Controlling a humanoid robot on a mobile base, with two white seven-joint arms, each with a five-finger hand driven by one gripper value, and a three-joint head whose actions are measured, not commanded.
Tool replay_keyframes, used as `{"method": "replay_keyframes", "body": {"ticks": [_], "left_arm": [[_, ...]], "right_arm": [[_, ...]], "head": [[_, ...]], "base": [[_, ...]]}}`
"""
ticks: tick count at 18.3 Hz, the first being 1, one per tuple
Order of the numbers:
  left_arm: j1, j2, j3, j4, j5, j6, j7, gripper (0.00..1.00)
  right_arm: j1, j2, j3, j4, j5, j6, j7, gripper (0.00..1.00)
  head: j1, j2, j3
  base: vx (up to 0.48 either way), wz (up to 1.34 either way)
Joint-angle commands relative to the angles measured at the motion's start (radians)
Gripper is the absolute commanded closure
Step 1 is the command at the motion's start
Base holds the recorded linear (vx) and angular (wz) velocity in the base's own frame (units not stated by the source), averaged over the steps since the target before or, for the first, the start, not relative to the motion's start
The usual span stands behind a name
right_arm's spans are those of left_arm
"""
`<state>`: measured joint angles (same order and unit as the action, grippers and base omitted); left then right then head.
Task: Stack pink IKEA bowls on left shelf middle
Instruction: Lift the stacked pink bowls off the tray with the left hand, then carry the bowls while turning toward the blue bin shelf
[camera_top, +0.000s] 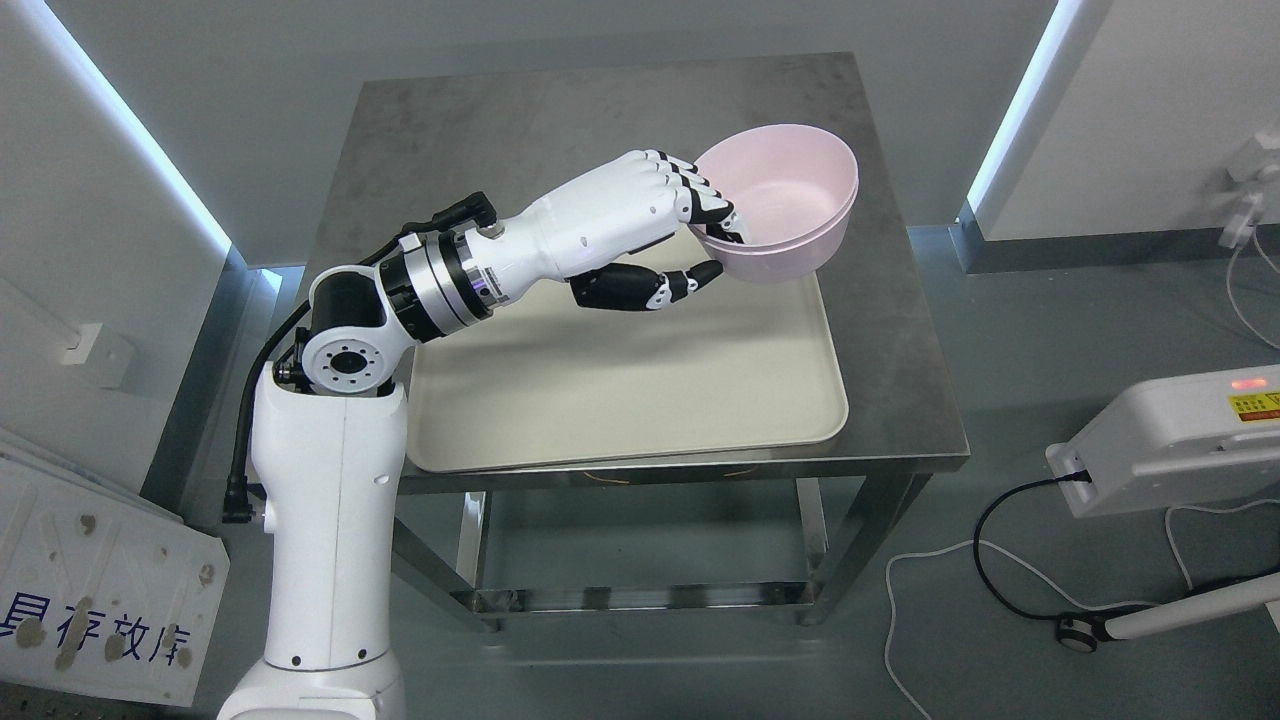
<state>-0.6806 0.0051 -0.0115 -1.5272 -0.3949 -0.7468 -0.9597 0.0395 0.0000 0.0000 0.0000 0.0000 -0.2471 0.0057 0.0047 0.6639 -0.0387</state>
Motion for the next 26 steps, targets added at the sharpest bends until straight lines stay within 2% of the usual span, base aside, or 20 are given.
{"method": "replay_keyframes", "body": {"ticks": [1,10,18,26], "left_arm": [[0.012,0.012,0.074,-0.045,0.016,0.001,0.001,0.99],[0.033,0.012,0.105,-0.053,0.039,-0.020,-0.001,0.99],[0.240,0.012,0.185,-0.063,0.157,-0.039,-0.013,0.99],[0.262,0.012,0.185,-0.103,0.229,-0.039,-0.013,0.98]], "right_arm": [[0.000,-0.017,-0.005,-0.017,-0.002,0.000,-0.006,0.00],[0.000,-0.017,-0.005,-0.017,-0.002,0.000,-0.006,0.00],[0.000,-0.017,-0.005,-0.017,-0.002,0.000,-0.006,0.00],[0.000,-0.017,-0.005,-0.017,-0.002,0.000,-0.006,0.00]], "head": [[0.0000,0.000,0.000],[0.0000,0.000,0.000],[0.0000,0.000,0.000],[0.0000,0.000,0.000]], "base": [[-0.104,-0.10],[-0.198,-0.19],[-0.356,0.08],[-0.394,0.12]]}}
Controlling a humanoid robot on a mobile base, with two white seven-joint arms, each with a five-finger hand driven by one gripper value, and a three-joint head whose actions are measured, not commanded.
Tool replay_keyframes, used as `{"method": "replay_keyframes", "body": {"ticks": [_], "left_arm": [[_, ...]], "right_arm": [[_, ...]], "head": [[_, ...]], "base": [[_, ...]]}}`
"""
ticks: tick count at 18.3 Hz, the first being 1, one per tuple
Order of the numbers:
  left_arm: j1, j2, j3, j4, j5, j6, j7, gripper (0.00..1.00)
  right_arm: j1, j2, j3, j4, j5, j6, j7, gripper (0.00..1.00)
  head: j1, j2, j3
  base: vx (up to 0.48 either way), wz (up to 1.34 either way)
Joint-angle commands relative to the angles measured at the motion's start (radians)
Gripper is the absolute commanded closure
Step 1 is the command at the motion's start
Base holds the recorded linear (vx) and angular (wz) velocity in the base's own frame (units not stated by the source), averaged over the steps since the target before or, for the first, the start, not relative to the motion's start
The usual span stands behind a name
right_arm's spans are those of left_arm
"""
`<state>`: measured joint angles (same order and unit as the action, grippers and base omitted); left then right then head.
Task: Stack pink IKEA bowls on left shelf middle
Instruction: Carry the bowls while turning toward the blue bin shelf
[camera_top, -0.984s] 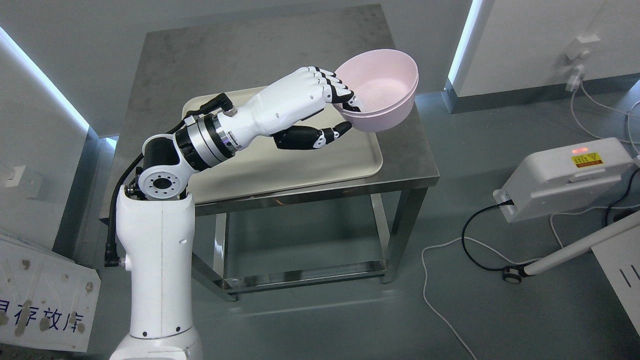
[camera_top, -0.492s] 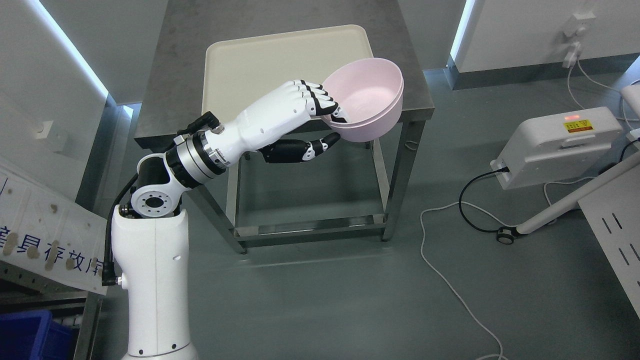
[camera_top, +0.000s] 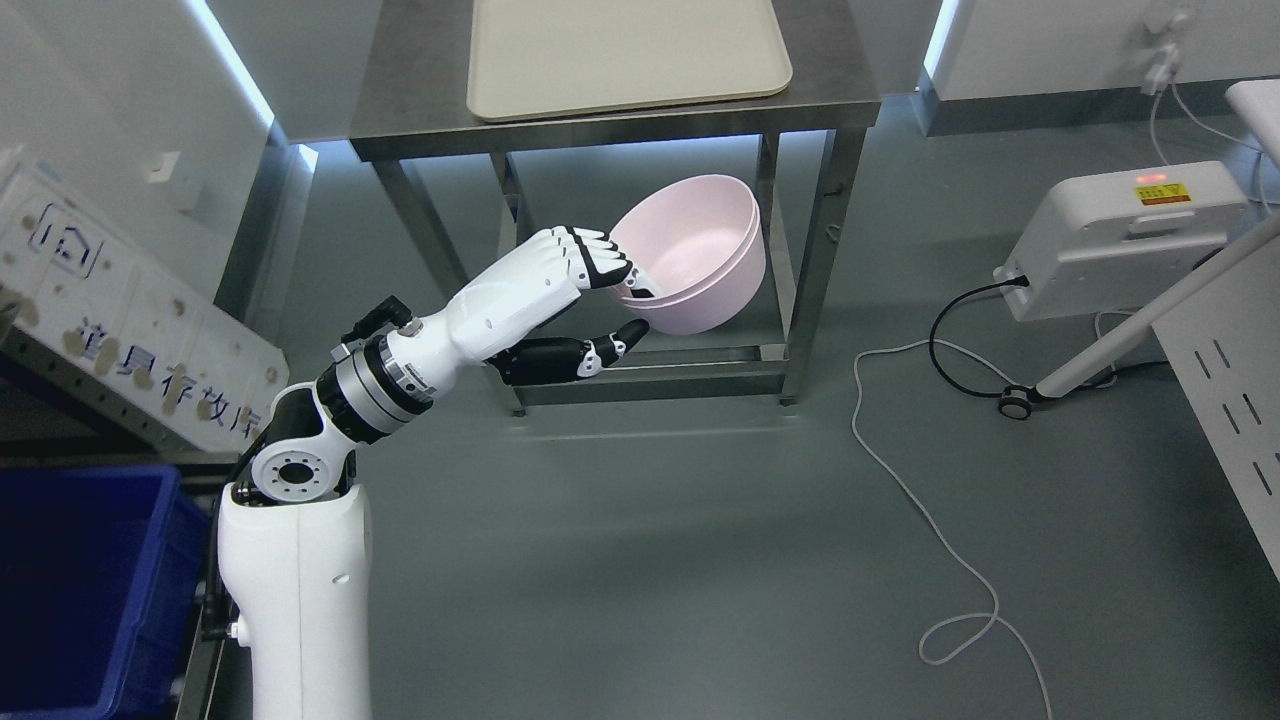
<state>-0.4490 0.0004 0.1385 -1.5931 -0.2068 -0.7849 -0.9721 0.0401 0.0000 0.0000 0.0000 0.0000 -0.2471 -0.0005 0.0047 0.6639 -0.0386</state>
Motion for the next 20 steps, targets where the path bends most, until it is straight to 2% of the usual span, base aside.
{"method": "replay_keyframes", "body": {"ticks": [1,9,16,20], "left_arm": [[0.032,0.017,0.035,-0.045,0.043,-0.001,0.000,0.98],[0.038,0.017,0.036,-0.062,0.053,-0.001,0.001,0.98],[0.020,0.017,0.026,-0.071,0.078,-0.001,0.003,0.98],[-0.091,0.017,0.003,-0.077,0.081,-0.001,0.004,0.98]], "right_arm": [[0.000,-0.017,-0.005,-0.017,-0.002,0.000,0.000,0.00],[0.000,-0.017,-0.005,-0.017,-0.002,0.000,0.000,0.00],[0.000,-0.017,-0.005,-0.017,-0.002,0.000,0.000,0.00],[0.000,-0.017,-0.005,-0.017,-0.002,0.000,0.000,0.00]], "head": [[0.0000,0.000,0.000],[0.0000,0.000,0.000],[0.0000,0.000,0.000],[0.0000,0.000,0.000]], "base": [[-0.429,0.41],[-0.383,0.80],[-0.276,1.22],[-0.142,1.37]]}}
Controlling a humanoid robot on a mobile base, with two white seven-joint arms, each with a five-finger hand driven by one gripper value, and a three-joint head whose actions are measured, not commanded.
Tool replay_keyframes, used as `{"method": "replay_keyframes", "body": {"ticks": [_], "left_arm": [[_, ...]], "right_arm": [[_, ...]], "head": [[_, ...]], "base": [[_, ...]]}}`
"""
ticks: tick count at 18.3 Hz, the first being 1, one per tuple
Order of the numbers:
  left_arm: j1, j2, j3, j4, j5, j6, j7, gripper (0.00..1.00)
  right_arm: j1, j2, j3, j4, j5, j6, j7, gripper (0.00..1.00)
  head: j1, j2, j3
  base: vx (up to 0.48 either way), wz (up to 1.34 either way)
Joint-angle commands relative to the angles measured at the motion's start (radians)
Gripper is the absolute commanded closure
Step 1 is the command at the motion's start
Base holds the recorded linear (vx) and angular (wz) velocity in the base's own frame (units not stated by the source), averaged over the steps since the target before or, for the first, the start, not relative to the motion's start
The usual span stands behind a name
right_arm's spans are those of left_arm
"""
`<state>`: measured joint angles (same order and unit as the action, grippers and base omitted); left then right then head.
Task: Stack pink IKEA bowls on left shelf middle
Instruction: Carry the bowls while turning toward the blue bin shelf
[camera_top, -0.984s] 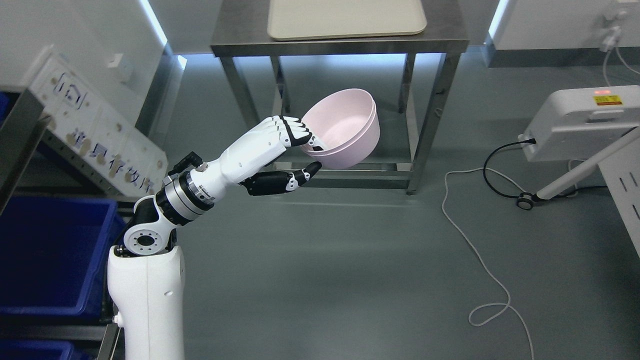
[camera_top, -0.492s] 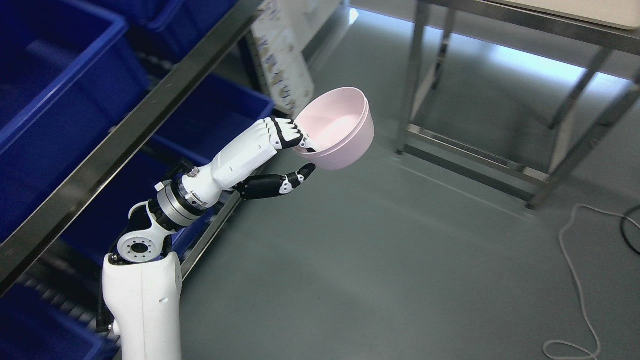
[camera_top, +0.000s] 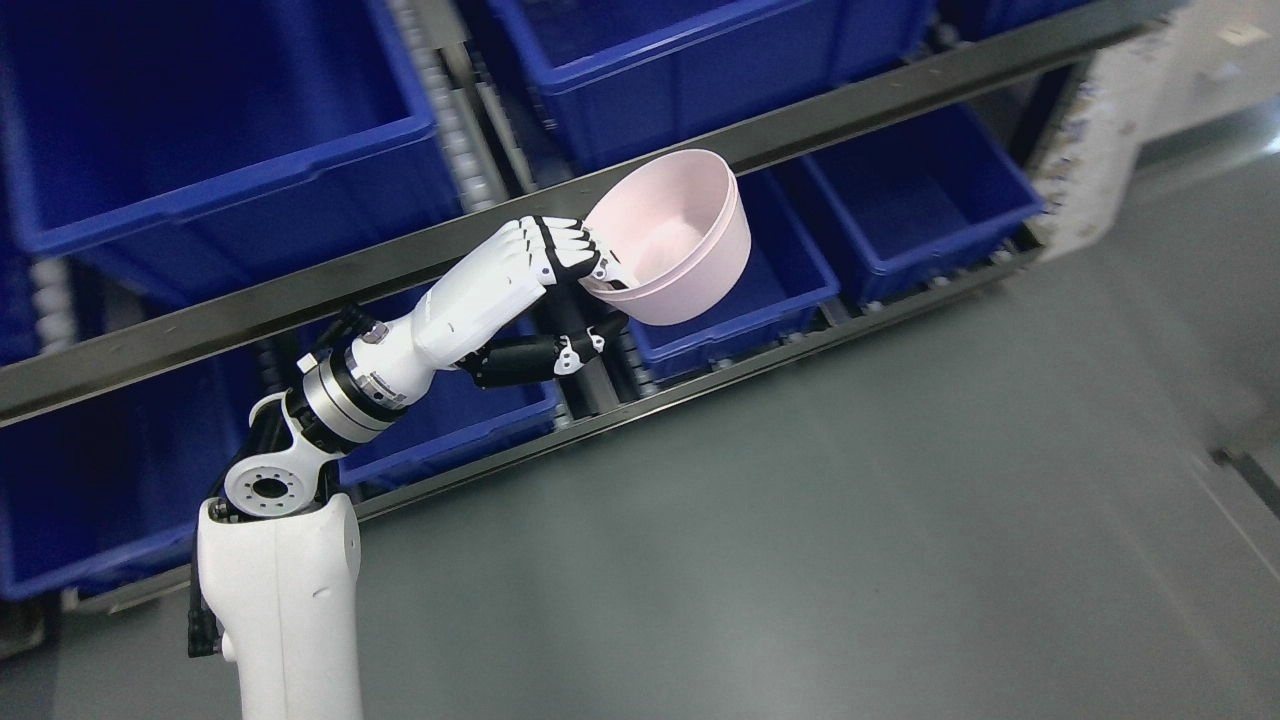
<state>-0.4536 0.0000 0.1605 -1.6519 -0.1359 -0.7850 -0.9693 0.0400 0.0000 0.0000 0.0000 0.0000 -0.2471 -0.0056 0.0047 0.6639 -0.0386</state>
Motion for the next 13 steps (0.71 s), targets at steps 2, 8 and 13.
{"method": "replay_keyframes", "body": {"ticks": [2,8,13], "left_arm": [[-0.111,0.017,-0.019,-0.019,0.010,0.000,0.001,0.98],[-0.120,0.017,-0.018,-0.026,0.010,0.000,0.000,0.97],[-0.270,0.017,-0.022,-0.019,0.009,0.000,0.001,0.97]], "right_arm": [[0.000,-0.017,-0.005,-0.017,-0.002,0.000,0.006,0.00],[0.000,-0.017,-0.005,-0.017,-0.002,0.000,0.006,0.00],[0.000,-0.017,-0.005,-0.017,-0.002,0.000,0.006,0.00]], "head": [[0.0000,0.000,0.000],[0.0000,0.000,0.000],[0.0000,0.000,0.000]], "base": [[-0.088,1.26],[0.005,0.68],[0.049,0.21]]}}
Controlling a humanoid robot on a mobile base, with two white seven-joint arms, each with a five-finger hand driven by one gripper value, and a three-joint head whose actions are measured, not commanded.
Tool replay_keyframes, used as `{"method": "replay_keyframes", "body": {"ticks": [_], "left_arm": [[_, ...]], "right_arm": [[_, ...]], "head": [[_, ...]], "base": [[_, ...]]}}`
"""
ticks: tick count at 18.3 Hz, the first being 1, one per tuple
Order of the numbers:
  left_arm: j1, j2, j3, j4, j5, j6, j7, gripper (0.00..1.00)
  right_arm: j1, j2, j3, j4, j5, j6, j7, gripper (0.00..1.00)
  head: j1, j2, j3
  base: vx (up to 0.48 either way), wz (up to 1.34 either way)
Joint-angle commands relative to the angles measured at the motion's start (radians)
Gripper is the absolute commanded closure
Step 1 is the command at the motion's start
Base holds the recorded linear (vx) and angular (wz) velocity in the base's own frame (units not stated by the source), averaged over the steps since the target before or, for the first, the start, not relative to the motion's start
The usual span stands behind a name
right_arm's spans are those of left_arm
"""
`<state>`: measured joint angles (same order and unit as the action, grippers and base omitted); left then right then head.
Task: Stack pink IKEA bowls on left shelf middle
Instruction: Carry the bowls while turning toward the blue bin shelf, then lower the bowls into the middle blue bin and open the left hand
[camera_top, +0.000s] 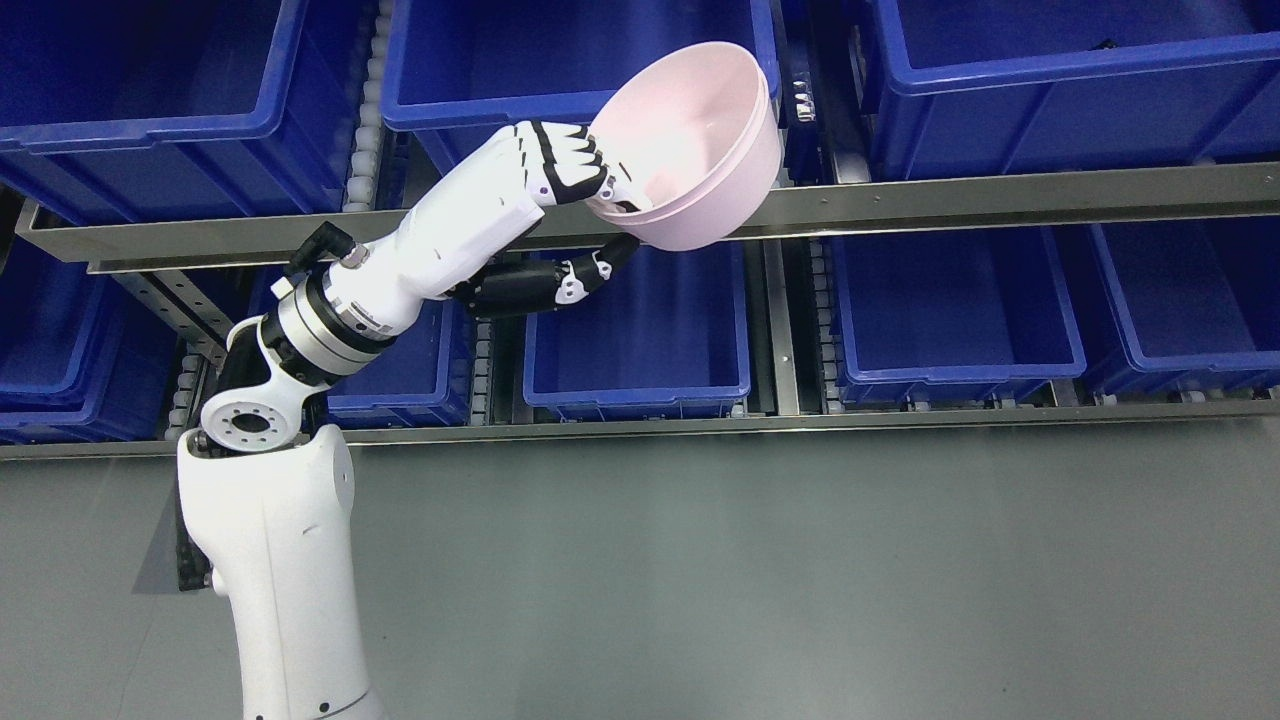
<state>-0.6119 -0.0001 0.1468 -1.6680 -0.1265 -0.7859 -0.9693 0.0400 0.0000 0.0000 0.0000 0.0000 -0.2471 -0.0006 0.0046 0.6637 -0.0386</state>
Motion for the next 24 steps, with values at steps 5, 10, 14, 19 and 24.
{"method": "replay_keyframes", "body": {"ticks": [5,10,14,19,24], "left_arm": [[-0.138,0.018,0.003,0.031,-0.010,0.001,0.001,0.97],[-0.302,0.121,0.024,0.305,-0.096,0.004,0.001,0.97],[-0.431,0.141,0.011,0.676,-0.258,0.004,0.006,0.97],[-0.445,0.132,0.013,0.819,-0.337,0.005,0.014,0.97],[-0.393,0.135,0.016,0.856,-0.338,0.007,0.012,0.96]], "right_arm": [[0.000,-0.017,-0.005,-0.017,-0.002,0.000,0.001,0.00],[0.000,-0.017,-0.005,-0.017,-0.002,0.000,0.001,0.00],[0.000,-0.017,-0.005,-0.017,-0.002,0.000,0.001,0.00],[0.000,-0.017,-0.005,-0.017,-0.002,0.000,0.001,0.00],[0.000,-0.017,-0.005,-0.017,-0.002,0.000,0.001,0.00]], "head": [[0.0000,0.000,0.000],[0.0000,0.000,0.000],[0.0000,0.000,0.000],[0.0000,0.000,0.000],[0.0000,0.000,0.000]], "base": [[0.075,0.11],[0.105,0.02],[0.121,-0.01],[0.099,-0.06],[0.073,-0.08]]}}
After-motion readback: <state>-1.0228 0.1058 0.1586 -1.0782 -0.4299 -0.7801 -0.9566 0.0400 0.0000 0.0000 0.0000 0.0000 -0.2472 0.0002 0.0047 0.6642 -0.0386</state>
